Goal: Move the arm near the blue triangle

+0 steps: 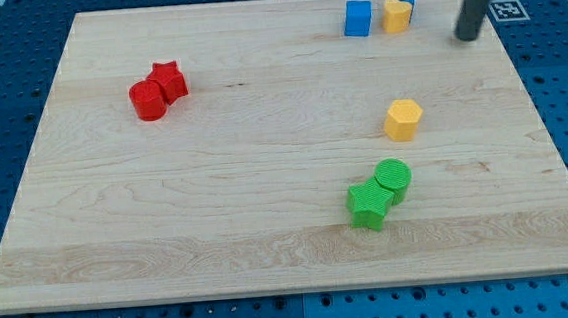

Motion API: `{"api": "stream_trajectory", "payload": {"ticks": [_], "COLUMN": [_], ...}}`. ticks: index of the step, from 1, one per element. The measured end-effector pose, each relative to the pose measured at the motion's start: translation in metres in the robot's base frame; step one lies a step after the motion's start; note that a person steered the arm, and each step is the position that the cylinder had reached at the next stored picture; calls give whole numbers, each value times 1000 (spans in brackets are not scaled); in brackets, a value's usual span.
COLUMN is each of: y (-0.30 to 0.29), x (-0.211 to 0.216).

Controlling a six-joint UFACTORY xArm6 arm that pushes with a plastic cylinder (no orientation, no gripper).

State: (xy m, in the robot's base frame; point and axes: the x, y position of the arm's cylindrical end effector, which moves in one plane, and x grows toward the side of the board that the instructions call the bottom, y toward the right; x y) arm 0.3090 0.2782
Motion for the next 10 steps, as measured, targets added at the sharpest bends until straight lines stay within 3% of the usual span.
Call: {"api": "stream_trajectory", "payload": {"ticks": [1,3,4,5,8,10], "y": [27,-30,-59,-69,-18,-25], "x": [0,-92,-117,-118,-118,-118]}}
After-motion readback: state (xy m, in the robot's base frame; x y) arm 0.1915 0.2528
